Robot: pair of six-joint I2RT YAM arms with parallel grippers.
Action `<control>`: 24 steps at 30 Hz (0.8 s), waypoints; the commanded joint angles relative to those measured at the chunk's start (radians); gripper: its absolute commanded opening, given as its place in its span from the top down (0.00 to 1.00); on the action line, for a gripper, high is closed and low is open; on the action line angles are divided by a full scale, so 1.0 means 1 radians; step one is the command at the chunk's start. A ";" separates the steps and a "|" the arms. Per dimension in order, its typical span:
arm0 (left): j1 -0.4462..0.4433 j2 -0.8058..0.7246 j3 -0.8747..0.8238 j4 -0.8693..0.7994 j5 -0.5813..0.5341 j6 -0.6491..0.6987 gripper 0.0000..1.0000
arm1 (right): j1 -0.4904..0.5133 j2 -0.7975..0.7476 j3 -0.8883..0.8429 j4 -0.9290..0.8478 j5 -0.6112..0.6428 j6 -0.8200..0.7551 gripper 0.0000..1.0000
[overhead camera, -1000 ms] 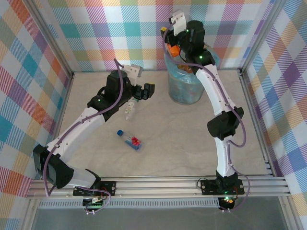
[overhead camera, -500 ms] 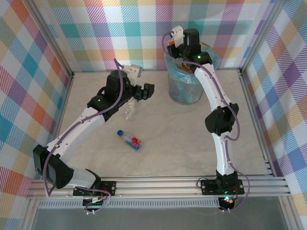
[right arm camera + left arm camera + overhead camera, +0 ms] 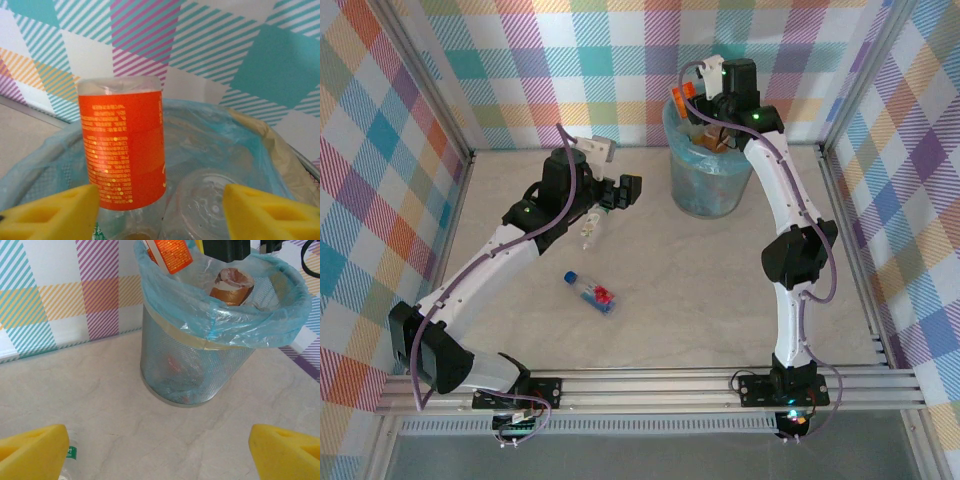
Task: Put the plastic bottles in the bin
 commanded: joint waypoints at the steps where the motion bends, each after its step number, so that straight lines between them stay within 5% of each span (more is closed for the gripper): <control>1: 0.009 -0.008 0.025 -0.014 0.005 -0.018 0.07 | 0.004 -0.017 0.003 0.073 -0.111 0.054 0.25; 8: 0.009 -0.013 0.023 -0.030 0.001 -0.021 0.08 | 0.004 0.118 0.098 0.091 -0.166 0.119 0.12; 14: 0.010 -0.017 0.025 -0.034 -0.006 -0.005 0.08 | 0.004 0.172 0.113 0.155 -0.150 0.175 0.11; 18: 0.009 -0.016 0.025 -0.067 -0.007 0.000 0.08 | 0.004 0.183 0.114 0.206 -0.174 0.177 0.16; 24: 0.009 -0.016 0.017 -0.066 -0.007 0.002 0.08 | 0.004 0.187 0.116 0.258 -0.208 0.146 0.36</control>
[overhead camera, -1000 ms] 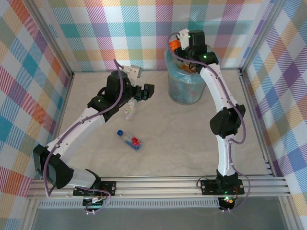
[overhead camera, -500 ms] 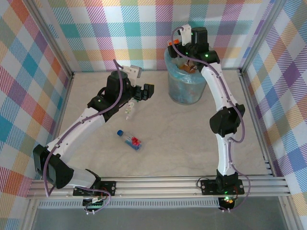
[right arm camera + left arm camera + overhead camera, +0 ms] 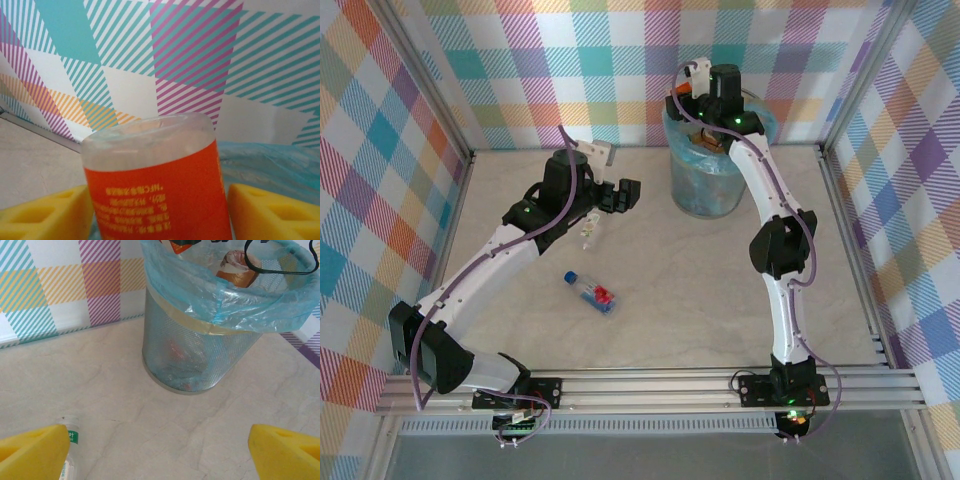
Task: Put the plastic bottles in the bin
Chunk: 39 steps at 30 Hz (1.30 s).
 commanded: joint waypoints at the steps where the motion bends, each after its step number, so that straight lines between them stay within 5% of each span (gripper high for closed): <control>1: 0.009 -0.015 0.015 -0.012 -0.007 0.007 0.08 | 0.003 0.009 0.031 0.062 -0.048 -0.004 0.39; 18: 0.009 -0.019 0.000 0.001 0.005 -0.010 0.08 | 0.013 -0.241 -0.033 0.170 -0.003 -0.026 0.46; 30: 0.009 -0.023 -0.023 0.043 0.016 -0.029 0.08 | 0.014 -0.589 -0.618 0.400 0.300 -0.258 0.46; 39: 0.009 -0.027 -0.031 0.041 0.021 -0.042 0.09 | -0.012 -0.615 -0.839 0.508 0.352 -0.217 0.44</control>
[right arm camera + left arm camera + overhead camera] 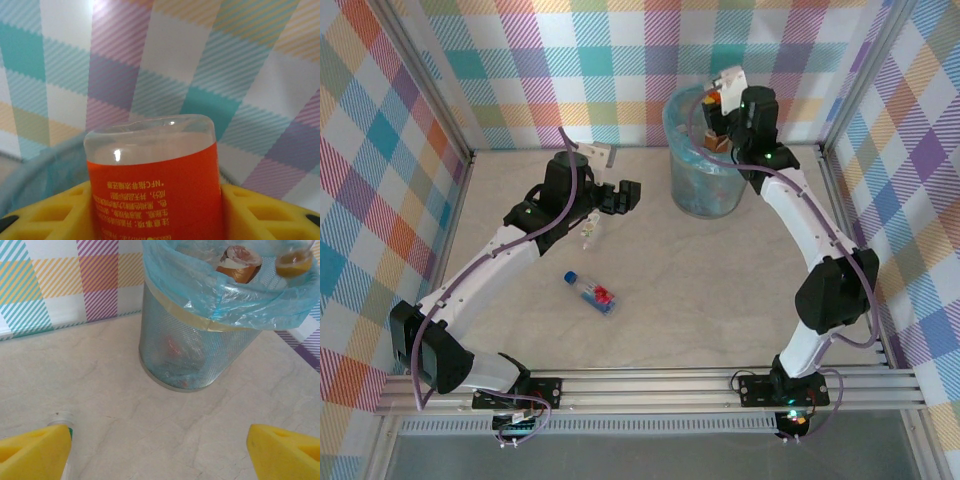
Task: Put the plastic bottles in the bin
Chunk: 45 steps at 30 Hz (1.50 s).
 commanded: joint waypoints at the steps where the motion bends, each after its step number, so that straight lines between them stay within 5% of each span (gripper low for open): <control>1: 0.009 -0.032 -0.015 0.030 0.008 -0.017 0.09 | -0.019 -0.007 -0.030 0.129 0.038 0.018 0.44; 5: 0.009 -0.040 -0.018 0.023 -0.002 -0.011 0.09 | -0.020 -0.010 -0.058 0.165 0.031 0.021 0.42; 11: 0.009 -0.041 -0.015 0.023 0.001 -0.011 0.09 | -0.019 -0.009 -0.033 0.130 0.057 0.040 0.19; 29: 0.009 -0.027 -0.012 0.019 -0.004 -0.010 0.09 | 0.020 0.120 0.239 -0.193 0.098 0.154 0.34; 38: 0.011 -0.110 -0.050 -0.075 -0.098 -0.018 0.09 | 0.227 0.110 0.323 -0.322 0.007 0.085 0.33; 45: 0.055 -0.304 -0.155 -0.260 -0.237 -0.111 0.08 | 0.427 0.045 0.181 -0.395 -0.106 0.177 0.29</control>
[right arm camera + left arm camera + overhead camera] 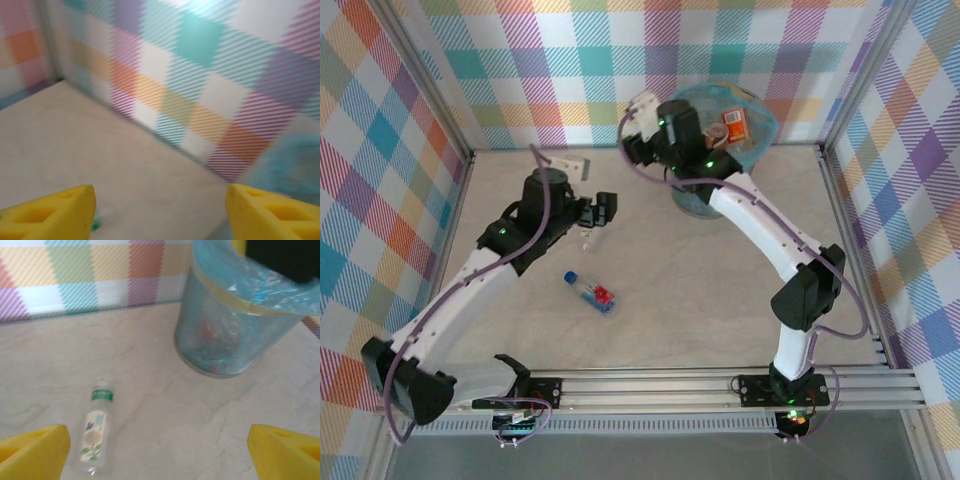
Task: Put the plastic bottles in the bin
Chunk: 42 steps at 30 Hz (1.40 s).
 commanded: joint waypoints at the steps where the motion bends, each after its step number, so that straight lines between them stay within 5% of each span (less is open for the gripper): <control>1: 0.047 -0.125 -0.069 -0.131 -0.096 -0.079 0.08 | 0.070 -0.056 -0.076 -0.064 -0.088 0.069 0.29; 12: 0.109 -0.529 -0.372 -0.297 -0.341 -0.221 0.06 | 0.290 0.071 -0.268 -0.196 -0.187 0.295 0.17; 24: 0.109 -0.667 -0.465 -0.312 -0.420 -0.270 0.05 | 0.392 0.262 -0.289 -0.304 -0.174 0.351 0.08; 33: 0.109 -0.636 -0.439 -0.295 -0.405 -0.232 0.04 | 0.391 0.308 -0.245 -0.332 -0.183 0.332 0.33; 42: 0.109 -0.555 -0.381 -0.236 -0.366 -0.189 0.05 | 0.364 0.177 -0.187 -0.393 -0.147 0.264 0.41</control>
